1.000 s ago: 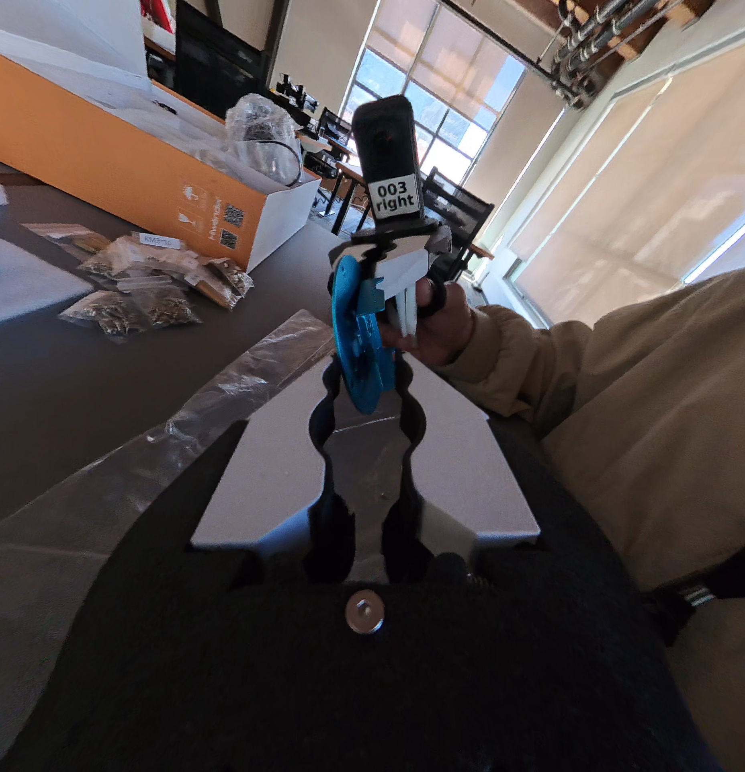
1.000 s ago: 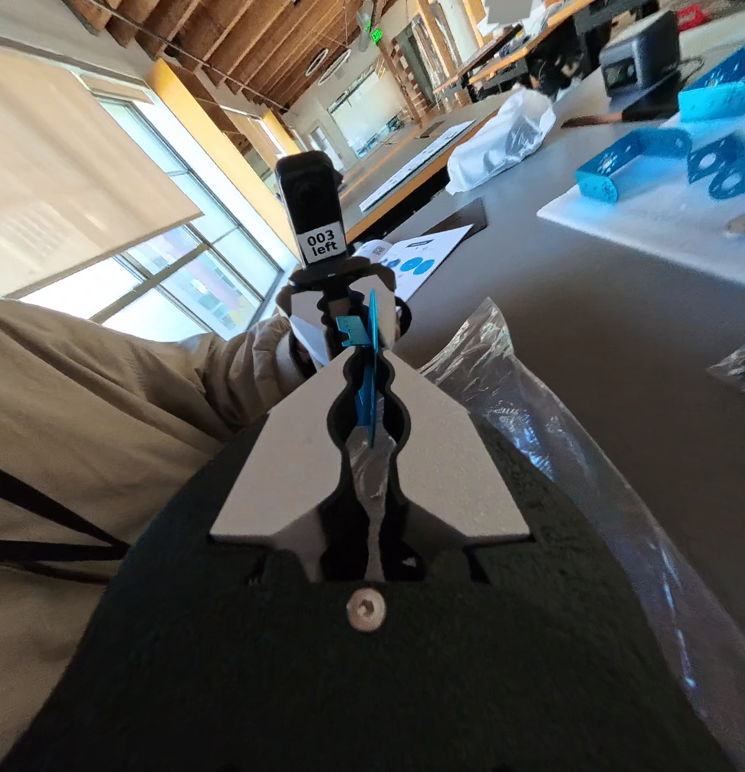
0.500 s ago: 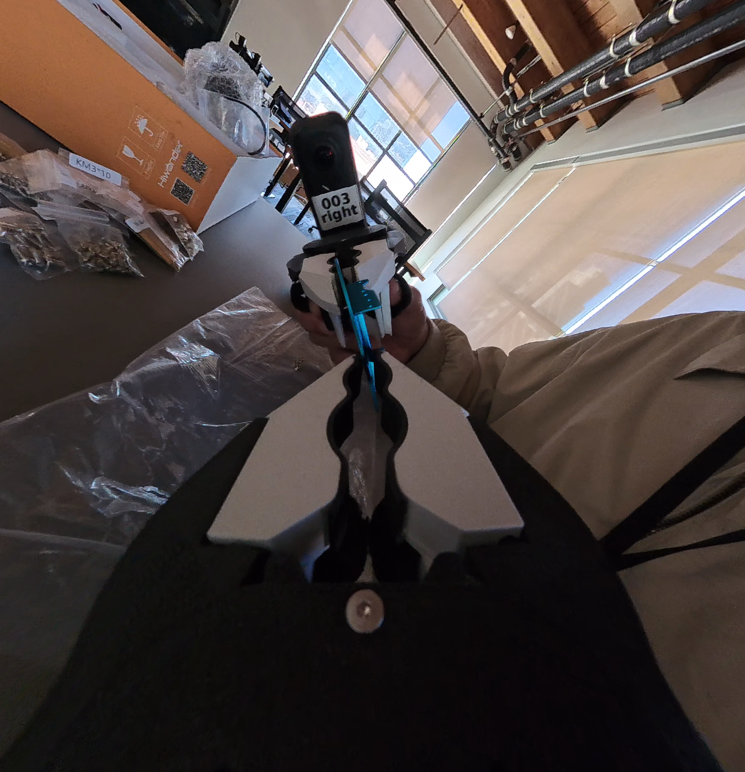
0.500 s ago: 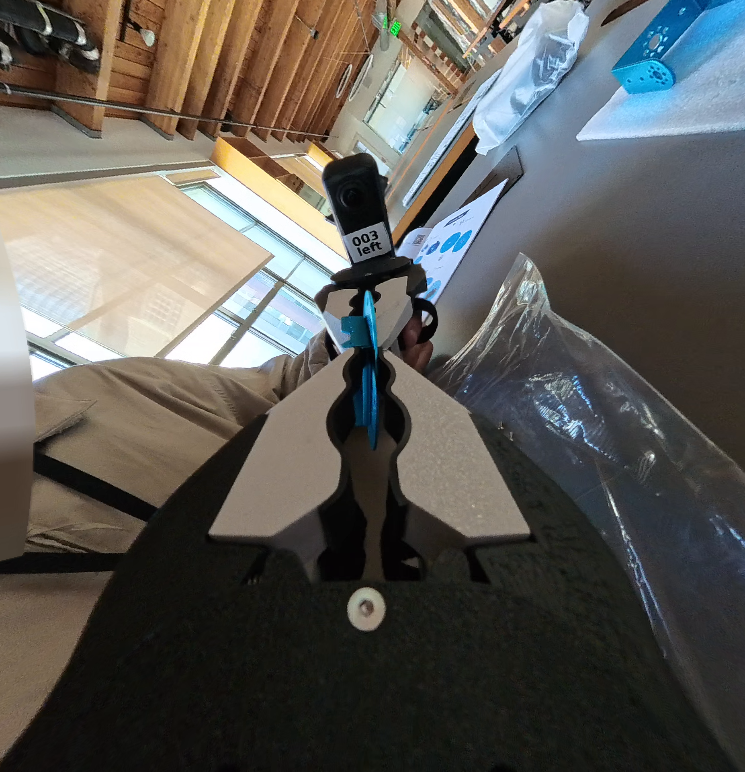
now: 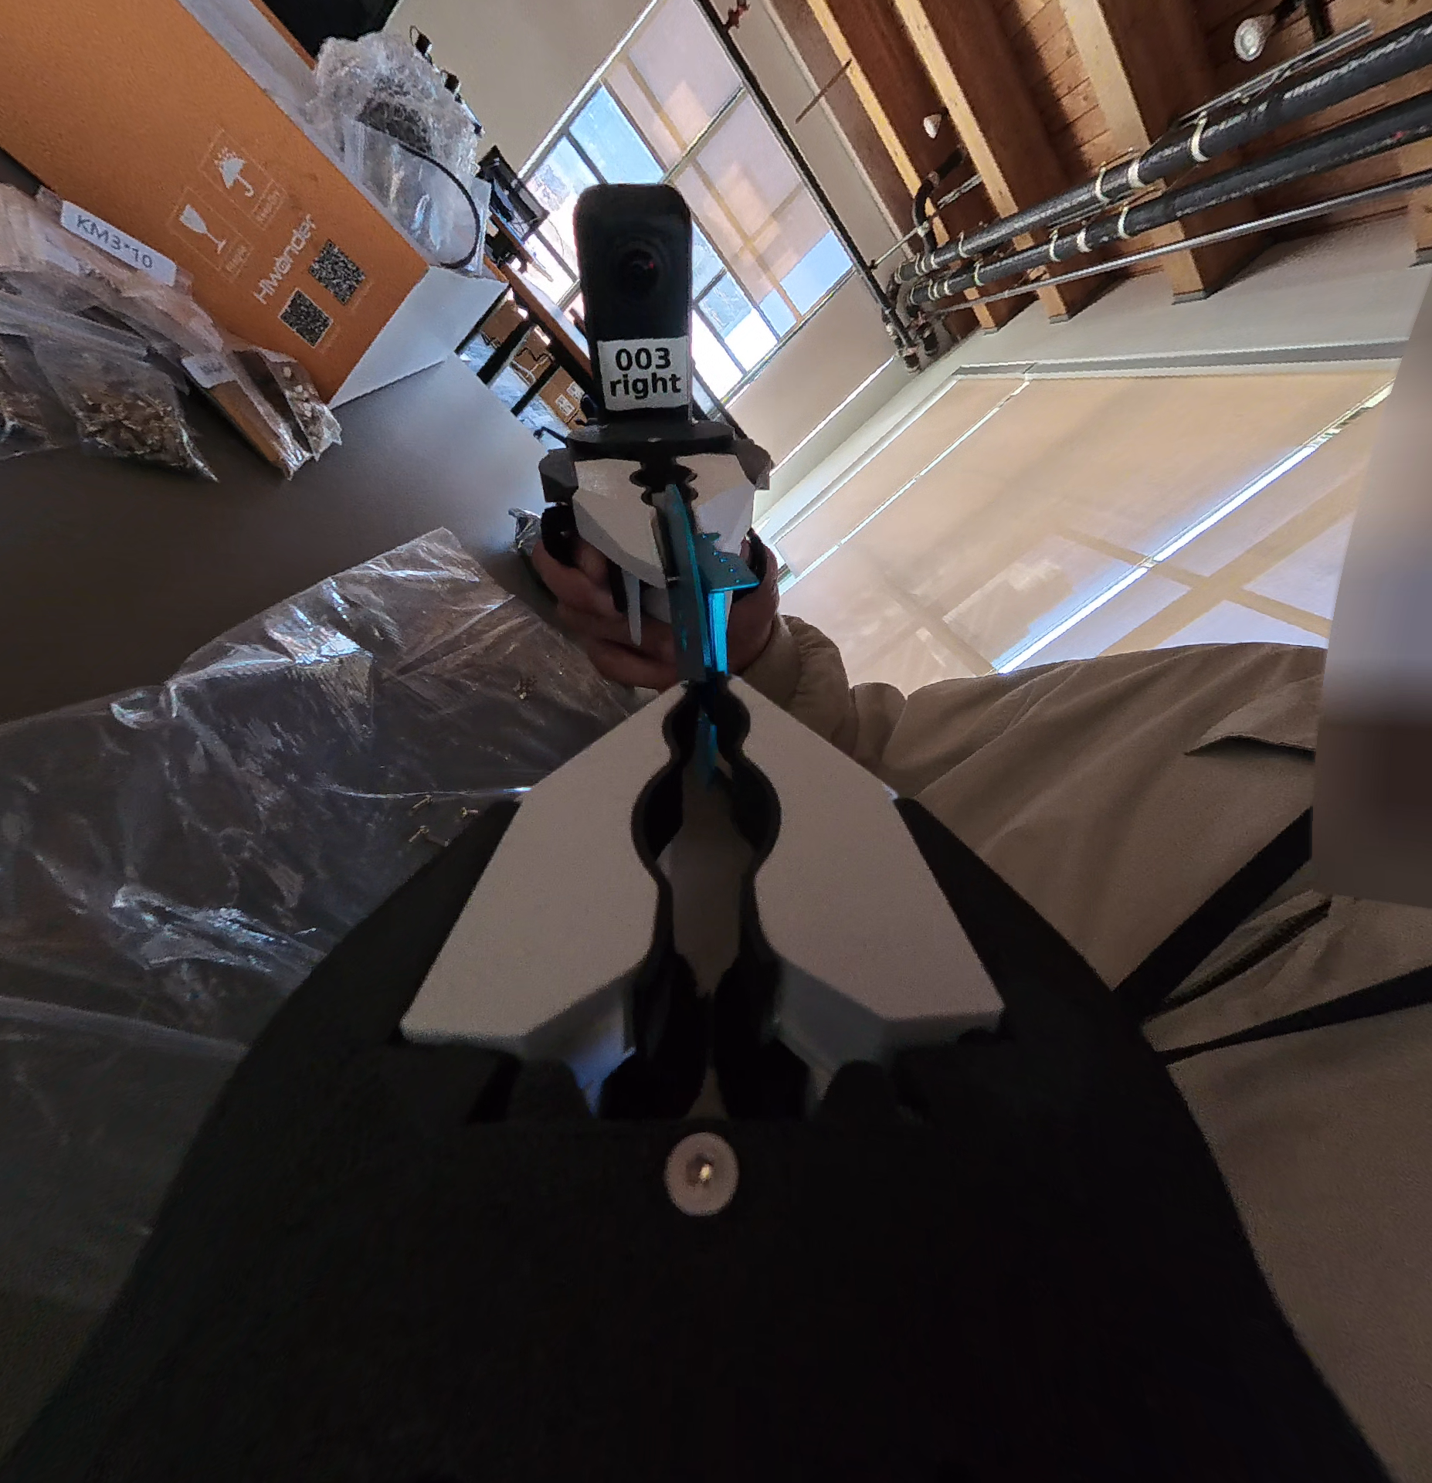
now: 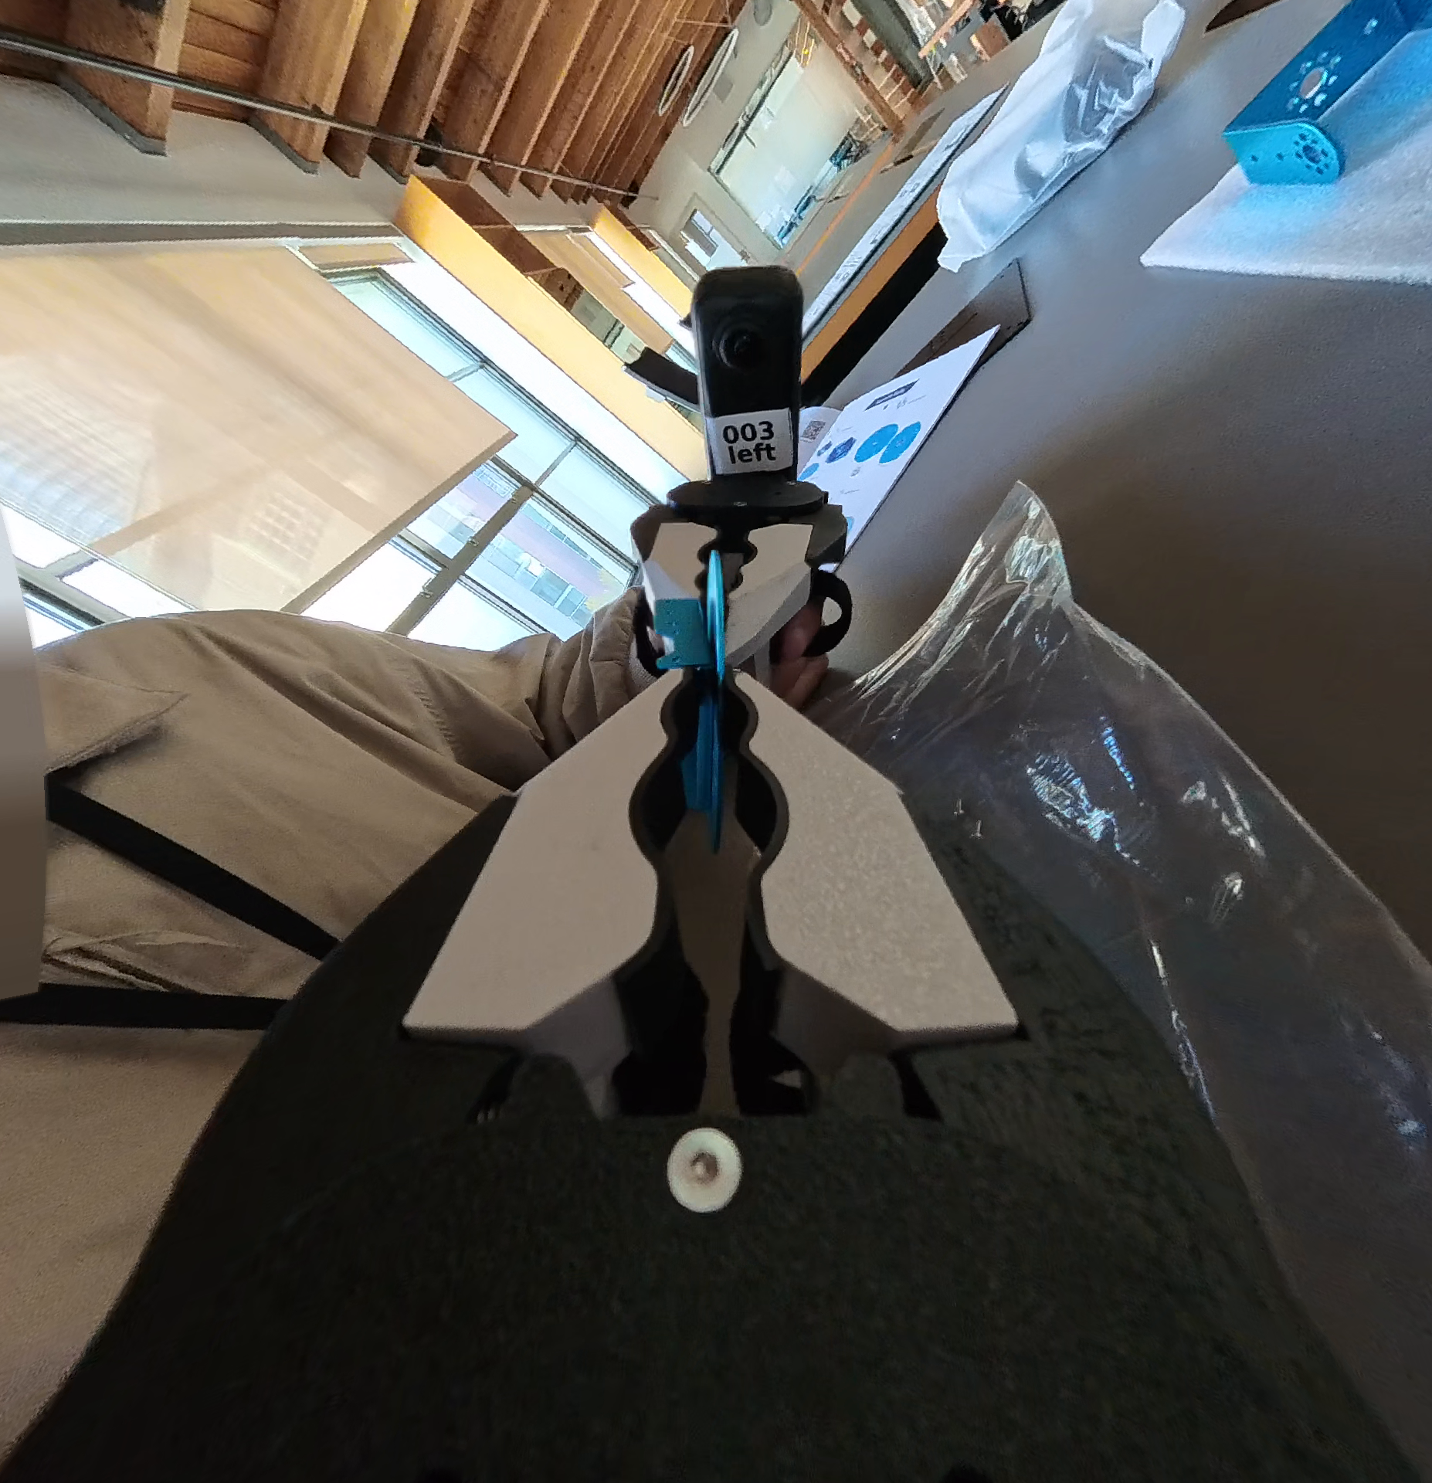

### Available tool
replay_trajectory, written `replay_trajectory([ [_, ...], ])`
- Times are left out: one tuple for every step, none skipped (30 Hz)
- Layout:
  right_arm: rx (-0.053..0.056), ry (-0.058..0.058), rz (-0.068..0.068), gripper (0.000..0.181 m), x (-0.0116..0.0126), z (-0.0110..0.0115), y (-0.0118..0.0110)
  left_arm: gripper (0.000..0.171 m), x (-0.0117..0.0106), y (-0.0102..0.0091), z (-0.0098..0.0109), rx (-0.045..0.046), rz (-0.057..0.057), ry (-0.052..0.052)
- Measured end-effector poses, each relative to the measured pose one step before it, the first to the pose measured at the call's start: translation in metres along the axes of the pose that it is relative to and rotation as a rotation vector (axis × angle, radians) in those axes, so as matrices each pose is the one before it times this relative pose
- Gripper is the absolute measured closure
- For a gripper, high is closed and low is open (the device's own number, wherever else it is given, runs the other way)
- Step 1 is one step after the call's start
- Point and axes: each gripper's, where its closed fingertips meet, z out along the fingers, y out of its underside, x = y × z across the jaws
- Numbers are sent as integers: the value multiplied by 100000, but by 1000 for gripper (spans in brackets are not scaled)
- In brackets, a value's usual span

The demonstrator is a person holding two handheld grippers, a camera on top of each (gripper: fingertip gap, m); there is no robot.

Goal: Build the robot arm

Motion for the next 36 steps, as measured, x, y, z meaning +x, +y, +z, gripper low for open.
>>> replay_trajectory([
  [22,-158,87,178,-65,8,-6,170,26,61,28,-420,663,-211],
  [-87,581,-346,178,24,7,0,171,-61,15,-23,-310,592,-829],
  [-14,1196,-775,178,87,45,-11,171,-124,-1,-48,-307,849,-1455],
  [710,794,-1568,178,-31,58,-100,171,-130,-41,-64,55,843,-1511],
  [898,620,-2183,177,-99,69,-139,171,-76,-137,-87,719,18,-961],
  [577,1477,-2827,176,29,49,-123,171,-5,-168,-92,1113,-1121,-122],
  [216,1351,-2634,175,16,51,-72,171,-6,-153,-73,1173,-1915,175],
  [-205,1010,-2426,173,-2,16,-22,171,-77,-145,-68,1312,-2292,-249],
  [412,388,-2454,164,-69,-2,-114,171,-131,-124,-83,1264,-2537,-592],
  [854,600,-2226,156,-20,-37,-181,171,-177,-102,-89,1149,-2978,-744],
  [131,1400,-1981,150,93,-84,-114,171,-151,-79,-87,1127,-3441,-314],
  [-425,1519,-2853,150,95,-171,-92,171,-83,-66,-114,1148,-3307,259],
  [-109,2071,-3730,147,132,-204,-138,171,-139,-81,-158,1127,-2643,-223],
  [-162,2268,-4731,143,139,-195,-120,171,-232,-69,-171,905,-2145,-751],
  [-230,2808,-6047,140,197,-182,-83,171,-162,-66,-184,692,-1914,-205],
  [-523,3230,-7103,136,238,-157,-18,171,-98,-62,-181,408,-1620,204],
  [-1022,3320,-8006,131,186,-99,62,171,-178,-54,-192,361,-953,-623],
  [-1783,3410,-8402,129,158,-40,208,171,-212,-83,-215,604,-375,-1029],
  [-2131,2724,-7670,129,47,-50,244,171,-126,-126,-244,690,-169,-619],
  [-1373,1151,-6737,131,-174,7,151,171,-163,-47,-248,130,-72,-1050],
  [-1308,205,-5483,132,-269,69,192,171,-383,24,-270,-97,451,-2731],
  [-2520,-388,-4077,132,-295,151,371,171,-515,32,-331,11,1126,-3968],
  [-3871,-97,-2194,132,-222,218,578,171,-388,28,-323,95,1080,-3342],
  [-5200,464,-930,133,-90,278,780,171,-344,54,-303,3,582,-3015],
  [-5511,-6,-1042,133,-113,350,869,171,-414,74,-256,137,422,-3289],
  [-5040,301,-805,135,-91,366,837,171,-336,32,-210,312,27,-2493],
  [-4306,1001,-819,141,6,288,711,171,-125,46,-156,-17,-704,-827],
  [-2525,518,-1407,145,-60,266,432,171,87,32,-83,-238,-881,631],
  [-1044,908,-467,147,2,220,251,171,106,-29,-44,-64,-572,723],
  [-1294,1264,204,149,129,200,260,171,-37,-4,-21,-187,-428,-124],
  [-2472,84,975,151,1,215,391,171,-208,3,-40,-227,-472,-882],
  [-3352,-1537,1726,154,-224,201,494,171,-304,-49,-87,302,-773,-1253],
  [-3331,-2235,882,156,-293,193,478,171,-353,-128,-132,840,-1202,-1334],
  [-3373,-1545,253,156,-219,170,481,171,-325,-184,-135,1021,-1380,-1096],
  [-2760,-839,-90,156,-152,213,436,171,-166,-238,-142,1154,-1056,-386],
  [-2553,207,-254,156,-24,254,428,171,-56,-225,-101,942,-660,193],
])
